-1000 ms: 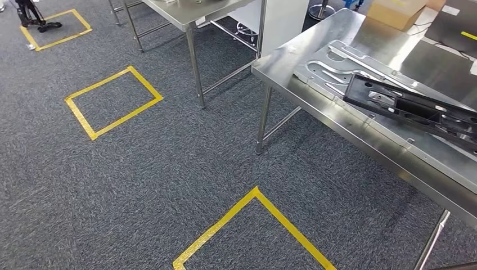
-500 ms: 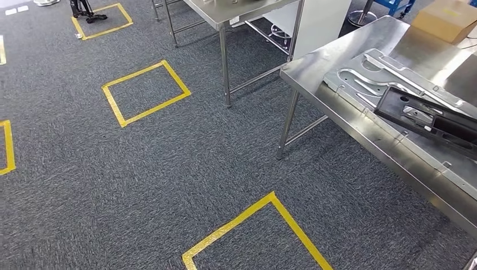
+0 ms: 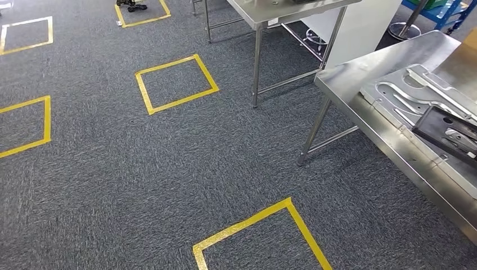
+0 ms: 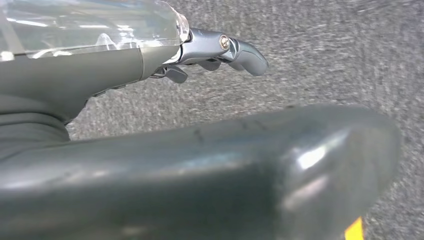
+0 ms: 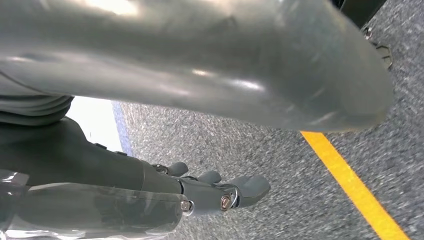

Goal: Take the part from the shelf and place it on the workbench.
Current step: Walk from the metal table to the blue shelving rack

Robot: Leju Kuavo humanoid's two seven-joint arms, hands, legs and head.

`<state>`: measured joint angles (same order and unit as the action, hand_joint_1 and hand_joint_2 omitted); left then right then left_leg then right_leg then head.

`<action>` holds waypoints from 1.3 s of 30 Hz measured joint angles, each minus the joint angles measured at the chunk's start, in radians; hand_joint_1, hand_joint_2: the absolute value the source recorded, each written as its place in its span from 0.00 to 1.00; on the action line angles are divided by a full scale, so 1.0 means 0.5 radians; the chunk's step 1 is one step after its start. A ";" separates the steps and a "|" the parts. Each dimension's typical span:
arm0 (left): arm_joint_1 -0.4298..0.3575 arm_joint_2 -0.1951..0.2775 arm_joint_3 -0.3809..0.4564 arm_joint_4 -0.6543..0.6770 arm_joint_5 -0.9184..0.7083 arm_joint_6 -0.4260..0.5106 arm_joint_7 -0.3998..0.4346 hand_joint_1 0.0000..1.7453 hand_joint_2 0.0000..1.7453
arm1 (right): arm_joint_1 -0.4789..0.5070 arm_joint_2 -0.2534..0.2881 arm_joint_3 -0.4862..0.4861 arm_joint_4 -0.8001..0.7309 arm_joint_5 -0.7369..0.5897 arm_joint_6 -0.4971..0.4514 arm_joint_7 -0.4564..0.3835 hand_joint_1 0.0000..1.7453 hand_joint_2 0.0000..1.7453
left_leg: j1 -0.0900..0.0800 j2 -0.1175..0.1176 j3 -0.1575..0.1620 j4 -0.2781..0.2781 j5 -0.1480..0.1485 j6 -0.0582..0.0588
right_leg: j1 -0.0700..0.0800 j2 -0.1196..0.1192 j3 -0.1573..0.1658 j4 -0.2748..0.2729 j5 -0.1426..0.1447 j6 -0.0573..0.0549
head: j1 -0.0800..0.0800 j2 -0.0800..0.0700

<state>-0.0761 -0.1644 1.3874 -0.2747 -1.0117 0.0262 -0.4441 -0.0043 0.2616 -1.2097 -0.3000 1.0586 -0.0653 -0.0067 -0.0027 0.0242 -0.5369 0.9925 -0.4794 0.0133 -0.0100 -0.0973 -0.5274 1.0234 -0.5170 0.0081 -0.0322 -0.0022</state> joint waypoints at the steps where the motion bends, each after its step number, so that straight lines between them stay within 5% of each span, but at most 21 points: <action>1: 0.002 -0.002 0.000 0.000 0.000 0.002 0.004 0.00 0.00 | 0.000 0.000 -0.002 -0.005 0.008 0.006 -0.012 0.00 0.00 | 0.005 -0.017 0.008 -0.016 0.014 0.013 | -0.002 0.043 -0.014 0.040 -0.033 0.009 | 0.002 0.000; 3: -0.001 -0.009 0.000 0.000 0.001 0.004 0.011 0.00 0.00 | 0.005 -0.001 -0.009 -0.016 0.021 0.019 -0.031 0.00 0.00 | 0.008 -0.051 0.012 -0.032 0.030 0.029 | -0.006 0.149 -0.104 0.237 -0.154 0.018 | 0.007 0.000; 5: -0.003 -0.012 -0.001 0.000 0.001 0.005 0.016 0.00 0.00 | 0.008 -0.001 -0.017 -0.025 0.031 0.026 -0.044 0.00 0.00 | 0.005 -0.092 0.007 -0.029 0.032 0.034 | -0.007 0.186 -0.222 0.473 -0.250 0.019 | 0.008 0.000; 6: -0.002 -0.013 -0.001 0.000 0.001 0.005 0.019 0.00 0.00 | 0.009 -0.002 -0.021 -0.029 0.038 0.028 -0.050 0.00 0.00 | 0.005 -0.116 0.007 -0.026 0.031 0.033 | -0.008 0.190 -0.252 0.524 -0.245 0.020 | 0.008 0.000; 7: -0.001 -0.014 -0.001 0.000 0.001 0.006 0.021 0.00 0.00 | 0.009 -0.003 -0.026 -0.033 0.043 0.029 -0.054 0.00 0.00 | 0.005 -0.141 0.007 -0.021 0.029 0.031 | -0.009 0.193 -0.246 0.497 -0.200 0.020 | 0.008 0.000; 10: -0.002 -0.020 -0.001 0.000 0.004 0.005 0.022 0.00 0.00 | 0.011 -0.006 -0.036 -0.043 0.055 0.031 -0.063 0.00 0.00 | 0.009 -0.216 0.002 0.010 0.012 0.010 | -0.019 0.274 -0.101 0.146 0.005 0.017 | 0.008 0.000; 12: -0.005 -0.022 -0.001 0.000 0.008 0.004 0.022 0.00 0.00 | 0.011 -0.008 -0.042 -0.046 0.064 0.033 -0.065 0.00 0.00 | 0.010 -0.254 -0.017 0.028 0.003 -0.013 | -0.020 0.330 -0.052 0.022 0.039 0.006 | 0.007 0.000; 14: -0.002 -0.024 -0.001 -0.001 0.009 0.003 0.022 0.00 0.00 | 0.006 -0.010 -0.044 -0.048 0.076 0.038 -0.065 0.00 0.00 | 0.016 -0.282 -0.030 0.027 0.004 -0.037 | -0.015 0.307 -0.047 0.010 0.038 -0.017 | 0.006 0.000; 16: 0.002 -0.026 -0.001 -0.002 0.012 0.003 0.022 0.00 0.00 | 0.006 -0.010 -0.046 -0.049 0.085 0.045 -0.064 0.00 0.00 | 0.018 -0.220 -0.052 0.076 -0.027 -0.055 | -0.017 0.261 -0.033 -0.011 0.045 -0.044 | 0.002 0.000; 18: -0.004 -0.027 -0.001 -0.002 0.016 0.004 0.022 0.00 0.00 | 0.010 -0.010 -0.053 -0.049 0.092 0.054 -0.062 0.00 0.00 | 0.020 -0.112 -0.149 0.277 -0.137 -0.071 | -0.017 0.207 -0.024 -0.026 0.046 -0.062 | -0.004 0.000; 20: -0.008 -0.028 -0.001 -0.002 0.020 0.006 0.025 0.00 0.00 | 0.012 -0.010 -0.060 -0.049 0.100 0.058 -0.059 0.00 0.00 | 0.030 -0.075 -0.285 0.535 -0.245 -0.086 | -0.012 0.151 -0.023 -0.026 0.041 -0.068 | -0.006 0.000; 21: -0.006 -0.028 -0.001 -0.002 0.023 0.007 0.027 0.00 0.00 | 0.012 -0.010 -0.063 -0.050 0.104 0.059 -0.058 0.00 0.00 | 0.037 -0.070 -0.320 0.598 -0.252 -0.093 | -0.011 0.127 -0.022 -0.026 0.038 -0.066 | -0.006 0.000; 23: 0.000 -0.029 -0.001 -0.002 0.030 0.013 0.035 0.00 0.00 | 0.010 -0.010 -0.067 -0.053 0.113 0.061 -0.058 0.00 0.00 | 0.053 -0.051 -0.269 0.491 -0.152 -0.109 | -0.016 0.082 -0.010 -0.022 0.023 -0.054 | -0.006 0.000; 25: -0.001 -0.034 -0.001 -0.002 0.034 0.019 0.043 0.00 0.00 | 0.012 -0.011 -0.078 -0.064 0.122 0.064 -0.056 0.00 0.00 | 0.065 0.014 -0.136 0.226 -0.027 -0.127 | -0.020 0.044 0.010 -0.008 -0.001 -0.026 | -0.007 0.000; 27: -0.004 -0.043 -0.001 -0.005 0.035 0.023 0.049 0.00 0.00 | 0.013 -0.010 -0.088 -0.077 0.128 0.065 -0.053 0.00 0.00 | 0.059 0.053 -0.072 0.094 0.006 -0.106 | -0.014 0.019 0.021 0.001 -0.019 0.005 | -0.007 0.000; 30: 0.003 -0.045 -0.001 -0.010 0.036 0.027 0.056 0.00 0.00 | 0.010 -0.006 -0.092 -0.092 0.135 0.071 -0.052 0.00 0.00 | 0.045 0.011 -0.076 0.082 0.003 -0.044 | -0.018 -0.003 0.040 -0.010 -0.025 0.043 | -0.005 0.000; 32: 0.006 -0.045 -0.001 -0.013 0.034 0.027 0.060 0.00 0.00 | 0.012 -0.002 -0.093 -0.099 0.141 0.080 -0.052 0.00 0.00 | 0.043 -0.025 -0.074 0.074 0.010 -0.014 | -0.027 0.062 0.012 0.063 -0.086 0.055 | 0.001 0.000; 34: 0.004 -0.045 -0.001 -0.017 0.028 0.027 0.062 0.00 0.00 | 0.017 0.001 -0.097 -0.106 0.146 0.090 -0.052 0.00 0.00 | 0.032 -0.062 -0.075 0.070 0.014 0.008 | -0.022 0.153 -0.110 0.303 -0.212 0.045 | 0.007 0.000; 36: 0.002 -0.045 -0.001 -0.019 0.019 0.026 0.064 0.00 0.00 | 0.019 0.002 -0.104 -0.112 0.149 0.094 -0.052 0.00 0.00 | 0.008 -0.106 -0.076 0.070 0.014 0.026 | -0.004 0.180 -0.254 0.554 -0.286 0.020 | 0.008 0.000; 38: 0.004 -0.045 -0.001 -0.020 0.010 0.024 0.066 0.00 0.00 | 0.021 0.003 -0.111 -0.122 0.152 0.099 -0.052 0.00 0.00 | -0.017 -0.159 -0.066 0.070 0.011 0.039 | 0.026 0.194 -0.282 0.552 -0.209 -0.022 | 0.007 0.000; 39: 0.005 -0.046 -0.002 -0.020 0.008 0.023 0.067 0.00 0.00 | 0.022 0.005 -0.114 -0.129 0.154 0.105 -0.051 0.00 0.00 | -0.025 -0.187 -0.056 0.070 0.009 0.044 | 0.047 0.215 -0.238 0.432 -0.118 -0.050 | 0.007 0.000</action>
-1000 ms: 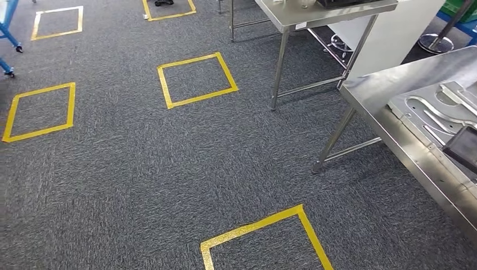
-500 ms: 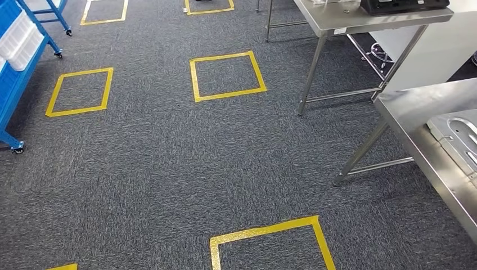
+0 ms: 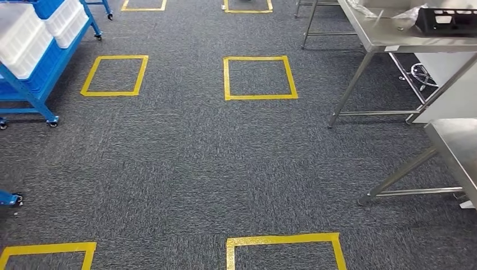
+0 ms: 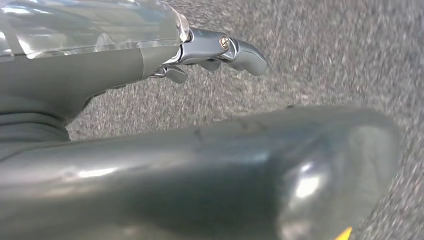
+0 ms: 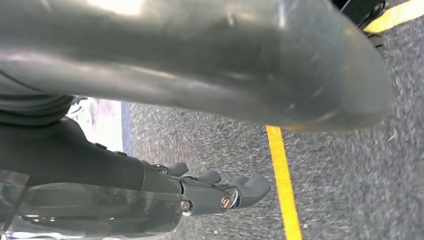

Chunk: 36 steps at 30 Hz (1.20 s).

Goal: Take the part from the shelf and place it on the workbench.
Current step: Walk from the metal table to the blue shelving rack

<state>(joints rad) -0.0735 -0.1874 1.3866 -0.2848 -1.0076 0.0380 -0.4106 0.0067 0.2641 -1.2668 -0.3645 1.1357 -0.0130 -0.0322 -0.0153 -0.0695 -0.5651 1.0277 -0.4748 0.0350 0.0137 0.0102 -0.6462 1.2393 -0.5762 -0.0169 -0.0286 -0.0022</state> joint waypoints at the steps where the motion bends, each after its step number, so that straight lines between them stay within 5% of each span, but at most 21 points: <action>1: 0.000 -0.003 -0.001 0.000 -0.003 -0.001 0.002 0.00 0.00 | 0.001 0.002 -0.007 -0.011 0.004 0.009 0.002 0.00 0.00 | -0.005 -0.025 0.005 0.000 -0.002 0.004 | 0.020 0.045 0.059 -0.144 0.079 -0.031 | -0.001 0.000; 3: -0.005 -0.013 -0.004 -0.002 -0.010 -0.002 0.005 0.00 0.00 | 0.003 0.009 -0.025 -0.038 0.015 0.026 0.008 0.00 0.00 | -0.008 -0.070 0.008 -0.001 -0.005 0.006 | 0.044 0.120 0.150 -0.370 0.172 -0.071 | -0.003 0.000; 4: -0.005 -0.018 -0.006 -0.004 -0.014 -0.002 0.006 0.00 0.00 | 0.004 0.013 -0.035 -0.052 0.022 0.033 0.012 0.00 0.00 | -0.006 -0.090 0.004 -0.004 -0.004 0.002 | 0.047 0.136 0.164 -0.407 0.173 -0.080 | -0.003 0.000; 6: 0.002 -0.022 -0.007 -0.008 -0.021 -0.002 0.008 0.00 0.00 | 0.003 0.023 -0.048 -0.071 0.033 0.045 0.021 0.00 0.00 | -0.005 -0.122 0.001 -0.011 -0.002 -0.009 | 0.036 0.099 0.180 -0.443 0.183 -0.080 | -0.001 0.001; 8: 0.010 -0.021 -0.007 -0.016 -0.030 -0.001 0.010 0.00 0.00 | 0.004 0.038 -0.064 -0.093 0.042 0.059 0.030 0.00 0.00 | -0.013 -0.054 -0.021 0.049 -0.045 -0.026 | 0.018 0.050 0.213 -0.496 0.199 -0.076 | -0.004 0.001; 10: 0.008 -0.020 -0.008 -0.023 -0.034 0.001 0.010 0.00 0.00 | 0.012 0.049 -0.082 -0.109 0.049 0.068 0.038 0.00 0.00 | -0.006 0.064 -0.109 0.245 -0.160 -0.052 | 0.010 -0.003 0.238 -0.526 0.205 -0.070 | -0.007 0.000; 12: 0.005 -0.020 -0.009 -0.032 -0.035 0.002 0.008 0.00 0.00 | 0.017 0.054 -0.097 -0.115 0.060 0.077 0.045 0.00 0.00 | 0.020 0.109 -0.220 0.459 -0.251 -0.085 | 0.005 -0.061 0.244 -0.526 0.195 -0.063 | -0.008 0.000; 13: 0.006 -0.020 -0.010 -0.037 -0.037 0.001 0.005 0.00 0.00 | 0.015 0.055 -0.105 -0.116 0.067 0.084 0.048 0.00 0.00 | 0.034 0.119 -0.242 0.495 -0.248 -0.101 | 0.000 -0.090 0.247 -0.523 0.188 -0.057 | -0.008 0.000; 16: 0.011 -0.019 -0.019 -0.046 -0.045 -0.001 -0.006 0.00 0.00 | 0.007 0.055 -0.128 -0.117 0.083 0.093 0.044 0.00 0.00 | 0.059 0.182 -0.086 0.181 -0.067 -0.139 | -0.022 -0.162 0.260 -0.499 0.157 -0.027 | -0.008 0.000; 19: 0.009 -0.018 -0.031 -0.052 -0.054 -0.002 -0.015 0.00 0.00 | 0.000 0.048 -0.141 -0.120 0.107 0.084 0.002 0.00 0.00 | 0.053 0.250 0.023 -0.034 0.005 -0.118 | -0.022 -0.205 0.274 -0.474 0.126 0.014 | -0.006 0.000; 21: 0.012 -0.015 -0.039 -0.056 -0.062 -0.002 -0.019 0.00 0.00 | -0.011 0.047 -0.144 -0.120 0.128 0.076 -0.039 0.00 0.00 | 0.046 0.218 0.020 -0.033 0.006 -0.084 | -0.024 -0.227 0.284 -0.473 0.117 0.037 | -0.006 0.001; 23: 0.015 -0.013 -0.046 -0.058 -0.072 -0.002 -0.021 0.00 0.00 | -0.017 0.044 -0.145 -0.119 0.145 0.069 -0.074 0.00 0.00 | 0.046 0.185 0.024 -0.048 0.016 -0.055 | -0.038 -0.175 0.276 -0.434 0.077 0.061 | -0.004 0.000; 26: 0.012 -0.011 -0.053 -0.059 -0.078 -0.003 -0.021 0.00 0.00 | -0.015 0.040 -0.148 -0.117 0.162 0.066 -0.105 0.00 0.00 | 0.047 0.132 0.023 -0.057 0.029 -0.028 | -0.051 -0.042 0.123 -0.111 -0.109 0.075 | 0.002 0.000; 28: 0.013 -0.009 -0.055 -0.062 -0.080 -0.003 -0.020 0.00 0.00 | -0.013 0.036 -0.154 -0.112 0.173 0.066 -0.111 0.00 0.00 | 0.041 0.086 0.021 -0.056 0.031 -0.024 | -0.052 -0.028 0.009 0.102 -0.166 0.073 | 0.003 0.000; 30: 0.017 -0.006 -0.055 -0.064 -0.083 -0.002 -0.017 0.00 0.00 | -0.013 0.031 -0.162 -0.106 0.182 0.066 -0.114 0.00 0.00 | 0.039 0.032 0.027 -0.054 0.030 -0.024 | -0.052 -0.017 0.025 0.029 -0.061 0.065 | 0.003 0.000; 33: 0.016 -0.005 -0.055 -0.066 -0.085 -0.001 -0.012 0.00 0.00 | -0.014 0.024 -0.170 -0.096 0.190 0.064 -0.116 0.00 0.00 | 0.036 -0.040 0.028 -0.047 0.028 -0.040 | -0.053 0.086 0.186 -0.363 0.138 0.043 | 0.004 0.000; 36: 0.021 -0.002 -0.055 -0.069 -0.086 0.000 -0.008 0.00 0.00 | -0.022 0.018 -0.175 -0.083 0.202 0.062 -0.114 0.00 0.00 | 0.041 -0.094 0.009 -0.050 0.036 -0.077 | -0.046 0.093 0.212 -0.443 0.154 0.024 | 0.003 0.000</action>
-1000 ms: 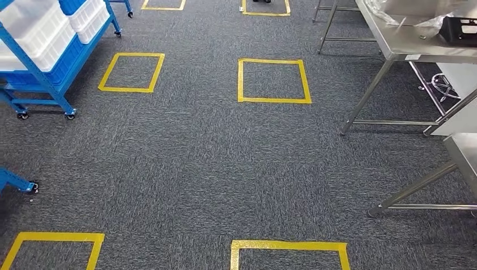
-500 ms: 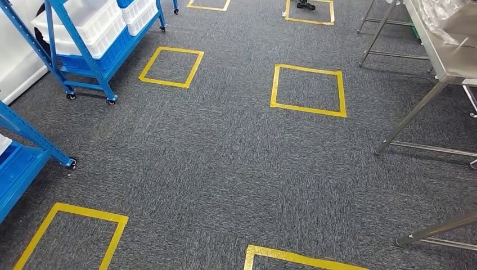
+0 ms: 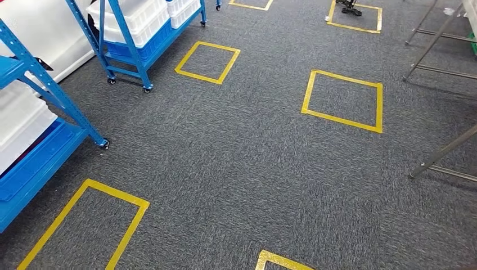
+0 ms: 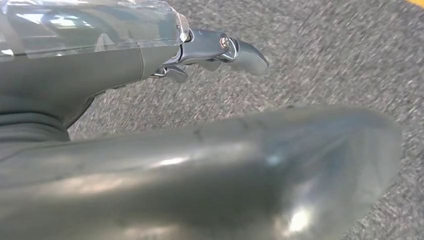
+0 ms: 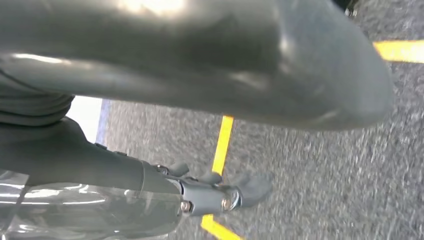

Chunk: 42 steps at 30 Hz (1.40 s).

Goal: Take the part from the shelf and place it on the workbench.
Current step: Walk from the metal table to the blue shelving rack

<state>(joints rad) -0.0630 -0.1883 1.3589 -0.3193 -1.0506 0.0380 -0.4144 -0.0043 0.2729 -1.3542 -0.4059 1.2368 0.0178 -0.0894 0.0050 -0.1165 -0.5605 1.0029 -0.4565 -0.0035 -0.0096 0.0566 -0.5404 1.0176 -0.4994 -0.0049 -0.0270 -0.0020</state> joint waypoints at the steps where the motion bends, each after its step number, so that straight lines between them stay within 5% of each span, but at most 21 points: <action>1: 0.005 0.002 0.000 -0.002 -0.002 0.001 0.001 0.00 0.00 | -0.003 -0.002 0.000 0.005 0.006 -0.001 0.002 0.00 0.00 | 0.003 -0.001 -0.005 0.003 -0.002 -0.011 | -0.002 -0.022 0.003 -0.009 0.006 -0.011 | 0.000 0.000; 3: 0.010 0.006 0.000 -0.003 -0.011 0.003 0.002 0.00 0.00 | -0.007 -0.005 -0.001 0.017 0.015 -0.003 0.008 0.00 0.00 | -0.001 0.074 -0.044 0.084 -0.061 -0.028 | -0.008 -0.068 0.011 -0.031 0.017 -0.038 | -0.005 0.000; 5: 0.005 0.011 -0.002 -0.004 -0.019 0.003 0.003 0.00 0.00 | -0.004 -0.008 -0.002 0.033 0.021 -0.006 0.014 0.00 0.00 | -0.002 0.177 -0.151 0.319 -0.197 -0.042 | -0.002 -0.121 0.014 -0.039 0.018 -0.055 | -0.009 -0.001; 7: 0.004 0.017 -0.002 -0.005 -0.025 0.003 0.002 0.00 0.00 | -0.005 -0.015 -0.004 0.049 0.027 -0.007 0.016 0.00 0.00 | 0.004 0.207 -0.252 0.546 -0.288 -0.055 | 0.006 -0.178 0.013 -0.038 0.015 -0.061 | -0.009 -0.001; 8: 0.005 0.021 -0.002 -0.005 -0.027 0.003 0.001 0.00 0.00 | -0.007 -0.019 -0.004 0.057 0.030 -0.008 0.016 0.00 0.00 | 0.006 0.213 -0.257 0.566 -0.279 -0.058 | 0.008 -0.204 0.013 -0.037 0.013 -0.061 | -0.009 0.000; 11: 0.007 0.036 -0.003 -0.005 -0.034 0.003 -0.006 0.00 0.00 | -0.017 -0.031 -0.004 0.083 0.044 -0.017 0.016 0.00 0.00 | 0.006 0.289 -0.065 0.224 -0.113 -0.051 | 0.013 -0.268 0.024 -0.030 0.002 -0.050 | -0.009 0.000; 13: 0.000 0.047 -0.007 -0.006 -0.039 0.004 -0.014 0.00 0.00 | -0.022 -0.040 -0.004 0.102 0.052 -0.025 0.014 0.00 0.00 | -0.004 0.350 0.040 0.026 -0.051 -0.028 | 0.021 -0.302 0.032 -0.022 -0.010 -0.032 | -0.006 0.000; 16: 0.003 0.063 -0.016 -0.007 -0.051 0.006 -0.023 0.00 0.00 | -0.042 -0.057 -0.003 0.131 0.068 -0.036 -0.002 0.00 0.00 | -0.010 0.317 0.049 -0.013 -0.039 0.008 | 0.022 -0.344 0.044 -0.018 -0.020 -0.001 | -0.004 0.000; 18: 0.005 0.072 -0.019 -0.007 -0.056 0.006 -0.027 0.00 0.00 | -0.050 -0.068 -0.003 0.145 0.077 -0.038 -0.012 0.00 0.00 | -0.001 0.281 0.059 -0.035 -0.019 0.032 | 0.014 -0.283 0.026 0.042 -0.071 0.020 | -0.001 0.000; 20: 0.000 0.078 -0.025 -0.007 -0.061 0.006 -0.030 0.00 0.00 | -0.049 -0.079 -0.003 0.159 0.083 -0.039 -0.020 0.00 0.00 | 0.004 0.245 0.058 -0.045 -0.004 0.049 | 0.002 -0.171 -0.069 0.254 -0.197 0.036 | 0.004 0.000; 22: -0.003 0.082 -0.035 -0.008 -0.072 0.006 -0.032 0.00 0.00 | -0.049 -0.089 -0.003 0.174 0.085 -0.040 -0.034 0.00 0.00 | 0.004 0.199 0.050 -0.042 0.001 0.055 | -0.005 -0.126 -0.194 0.502 -0.289 0.046 | 0.005 0.000; 24: -0.001 0.083 -0.044 -0.007 -0.087 0.007 -0.033 0.00 0.00 | -0.050 -0.101 -0.003 0.188 0.086 -0.042 -0.054 0.00 0.00 | 0.005 0.145 0.049 -0.033 -0.001 0.052 | -0.012 -0.117 -0.214 0.513 -0.228 0.050 | 0.005 0.000; 27: -0.002 0.084 -0.054 -0.007 -0.112 0.012 -0.037 0.00 0.00 | -0.051 -0.120 -0.003 0.208 0.089 -0.041 -0.076 0.00 0.00 | 0.008 0.070 0.045 -0.014 -0.011 0.031 | -0.026 -0.020 -0.061 0.136 -0.017 0.042 | 0.006 0.000; 29: -0.003 0.086 -0.073 -0.007 -0.159 0.015 -0.052 0.00 0.00 | -0.053 -0.129 -0.003 0.221 0.093 -0.038 -0.080 0.00 0.00 | 0.008 0.032 0.028 -0.005 -0.011 0.005 | -0.026 0.039 -0.021 0.020 0.016 0.029 | 0.005 0.000; 31: 0.005 0.095 -0.115 -0.007 -0.243 0.018 -0.075 0.00 0.00 | -0.058 -0.137 -0.003 0.233 0.107 -0.033 -0.080 0.00 0.00 | 0.011 0.001 0.015 -0.007 -0.005 -0.021 | -0.021 0.003 -0.022 0.013 0.020 0.008 | 0.004 0.000; 33: 0.017 0.113 -0.169 -0.004 -0.332 0.017 -0.098 0.00 0.00 | -0.061 -0.146 -0.002 0.245 0.127 -0.029 -0.078 0.00 0.00 | 0.011 0.065 -0.014 0.046 -0.044 -0.039 | -0.024 -0.045 -0.015 -0.003 0.027 -0.023 | 0.002 0.000; 35: 0.020 0.133 -0.221 0.002 -0.391 0.014 -0.122 0.00 0.00 | -0.058 -0.154 -0.002 0.257 0.142 -0.026 -0.078 0.00 0.00 | 0.012 0.172 -0.109 0.252 -0.165 -0.049 | -0.020 -0.100 -0.012 -0.013 0.029 -0.047 | -0.001 0.000; 37: 0.020 0.150 -0.257 0.008 -0.415 0.013 -0.146 0.00 0.00 | -0.056 -0.163 -0.002 0.268 0.148 -0.025 -0.085 0.00 0.00 | 0.015 0.207 -0.232 0.517 -0.281 -0.060 | -0.010 -0.156 -0.016 -0.011 0.026 -0.055 | -0.002 0.000; 38: 0.023 0.160 -0.269 0.010 -0.418 0.014 -0.156 0.00 0.00 | -0.057 -0.166 -0.002 0.273 0.148 -0.027 -0.094 0.00 0.00 | 0.016 0.212 -0.259 0.582 -0.294 -0.063 | -0.007 -0.184 -0.017 -0.010 0.024 -0.057 | -0.002 0.000; 40: 0.031 0.182 -0.282 0.013 -0.413 0.018 -0.164 0.00 0.00 | -0.062 -0.169 -0.002 0.281 0.139 -0.032 -0.114 0.00 0.00 | 0.016 0.226 -0.192 0.475 -0.213 -0.063 | -0.004 -0.231 -0.016 -0.006 0.021 -0.055 | -0.002 0.000; 42: 0.032 0.203 -0.287 0.015 -0.396 0.021 -0.165 0.00 0.00 | -0.067 -0.170 -0.002 0.289 0.122 -0.035 -0.133 0.00 0.00 | 0.009 0.289 -0.033 0.185 -0.094 -0.050 | 0.000 -0.272 -0.011 0.003 0.012 -0.043 | -0.002 0.000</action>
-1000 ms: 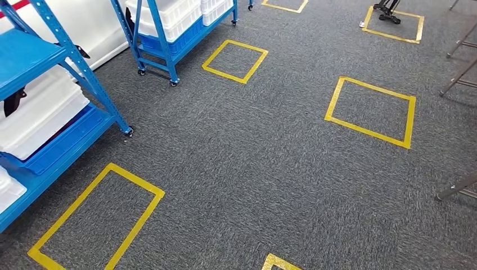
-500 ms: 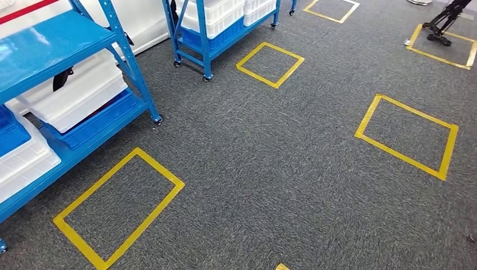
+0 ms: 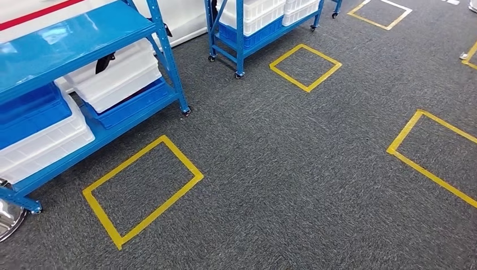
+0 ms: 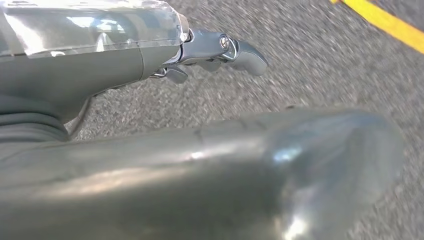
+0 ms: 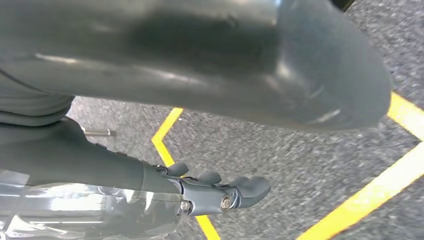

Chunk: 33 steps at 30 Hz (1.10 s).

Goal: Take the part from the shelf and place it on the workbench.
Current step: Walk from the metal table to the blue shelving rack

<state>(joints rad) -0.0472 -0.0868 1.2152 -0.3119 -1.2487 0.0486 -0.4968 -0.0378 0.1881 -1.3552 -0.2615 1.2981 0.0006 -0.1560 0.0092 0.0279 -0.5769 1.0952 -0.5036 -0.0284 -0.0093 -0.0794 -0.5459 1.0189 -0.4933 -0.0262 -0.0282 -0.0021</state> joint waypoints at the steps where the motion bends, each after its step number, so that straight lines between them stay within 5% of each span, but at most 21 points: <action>1: -0.002 0.008 0.000 0.000 0.011 0.002 0.000 0.00 0.00 | -0.002 -0.001 0.000 0.004 -0.009 -0.002 -0.009 0.00 0.00 | -0.006 0.026 0.055 -0.107 0.032 0.012 | 0.004 -0.018 0.002 0.004 -0.005 0.009 | 0.002 0.000; 4: 0.000 0.019 0.002 0.000 0.049 0.014 0.004 0.00 0.00 | -0.017 -0.003 -0.002 0.012 -0.032 -0.005 -0.030 0.00 0.00 | -0.016 0.019 0.080 -0.186 0.046 0.046 | 0.010 -0.061 0.013 0.004 -0.010 0.040 | 0.006 0.000; 6: 0.006 0.021 0.006 0.001 0.074 0.019 0.008 0.00 0.00 | -0.027 -0.004 -0.002 0.016 -0.041 -0.005 -0.037 0.00 0.00 | -0.008 -0.013 0.086 -0.201 0.061 0.069 | 0.002 -0.011 0.008 0.035 -0.040 0.063 | 0.006 0.000; 9: -0.005 0.023 0.010 0.002 0.098 0.016 0.005 0.00 0.00 | -0.025 -0.005 -0.004 0.023 -0.045 -0.005 -0.046 0.00 0.00 | -0.001 -0.064 0.083 -0.211 0.079 0.095 | -0.008 0.131 -0.134 0.340 -0.218 0.081 | 0.008 0.000; 11: -0.011 0.023 0.017 0.005 0.108 0.011 -0.004 0.00 0.00 | -0.022 -0.005 -0.005 0.030 -0.045 -0.005 -0.049 0.00 0.00 | -0.002 -0.109 0.079 -0.210 0.082 0.099 | -0.009 0.149 -0.236 0.540 -0.279 0.085 | 0.009 0.000; 13: -0.012 0.023 0.030 0.010 0.114 0.000 -0.018 0.00 0.00 | -0.021 -0.006 -0.006 0.035 -0.042 -0.004 -0.049 0.00 0.00 | -0.001 -0.160 0.082 -0.206 0.081 0.096 | -0.011 0.156 -0.212 0.468 -0.186 0.082 | 0.009 0.000; 16: -0.017 0.024 0.041 0.018 0.120 -0.017 -0.035 0.00 0.00 | -0.023 -0.006 -0.006 0.037 -0.035 -0.003 -0.043 0.00 0.00 | 0.001 -0.233 0.081 -0.194 0.072 0.074 | -0.019 0.262 -0.050 0.101 -0.004 0.066 | 0.009 0.000; 18: -0.023 0.026 0.043 0.020 0.119 -0.020 -0.039 0.00 0.00 | -0.025 -0.006 -0.005 0.041 -0.033 -0.001 -0.035 0.00 0.00 | 0.002 -0.268 0.066 -0.188 0.075 0.049 | -0.018 0.309 -0.024 0.028 0.005 0.057 | 0.008 0.000; 20: -0.024 0.031 0.044 0.020 0.113 -0.023 -0.042 0.00 0.00 | -0.029 -0.006 -0.004 0.047 -0.030 0.002 -0.030 0.00 0.00 | 0.007 -0.296 0.054 -0.187 0.076 0.022 | -0.018 0.265 -0.022 0.017 0.011 0.038 | 0.007 0.000; 22: -0.022 0.038 0.044 0.023 0.100 -0.027 -0.046 0.00 0.00 | -0.029 -0.006 -0.004 0.049 -0.023 0.004 -0.028 0.00 0.00 | 0.005 -0.242 0.022 -0.127 0.034 0.004 | -0.022 0.218 -0.011 0.000 0.016 0.012 | 0.004 0.000; 25: -0.031 0.040 0.044 0.028 0.073 -0.030 -0.060 0.00 0.00 | -0.023 -0.006 -0.004 0.051 0.001 0.005 -0.023 0.00 0.00 | 0.004 -0.101 -0.153 0.238 -0.148 -0.010 | -0.010 0.136 -0.006 -0.005 0.011 -0.014 | -0.003 0.000; 27: -0.033 0.042 0.044 0.030 0.062 -0.035 -0.068 0.00 0.00 | -0.023 -0.006 -0.003 0.052 0.017 0.005 -0.014 0.00 0.00 | 0.005 -0.079 -0.231 0.400 -0.189 -0.014 | -0.002 0.083 -0.004 -0.003 0.005 -0.019 | -0.003 0.000; 28: -0.032 0.043 0.044 0.031 0.058 -0.039 -0.070 0.00 0.00 | -0.025 -0.006 -0.002 0.053 0.021 0.005 -0.011 0.00 0.00 | 0.004 -0.073 -0.213 0.369 -0.151 -0.012 | 0.000 0.060 -0.002 -0.001 0.002 -0.019 | -0.003 0.000; 31: -0.032 0.049 0.044 0.034 0.057 -0.050 -0.074 0.00 0.00 | -0.027 -0.005 0.001 0.057 0.027 0.004 -0.006 0.00 0.00 | -0.008 0.016 -0.009 -0.021 0.036 0.014 | 0.009 -0.003 0.014 0.007 -0.015 -0.007 | -0.003 0.000; 33: -0.039 0.049 0.044 0.035 0.074 -0.054 -0.077 0.00 0.00 | -0.028 -0.004 0.002 0.062 0.025 0.003 0.002 0.00 0.00 | -0.025 0.064 0.056 -0.164 0.068 0.036 | 0.016 -0.037 0.022 0.009 -0.023 0.011 | -0.001 0.000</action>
<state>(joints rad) -0.0664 -0.0621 1.2371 -0.2944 -1.2115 0.0215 -0.5353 -0.0518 0.1862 -1.3542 -0.2307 1.3108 0.0023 -0.1551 -0.0032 0.0598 -0.5489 1.0130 -0.4696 -0.0102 -0.0015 -0.0981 -0.5350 1.0235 -0.5050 -0.0204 -0.0287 -0.0023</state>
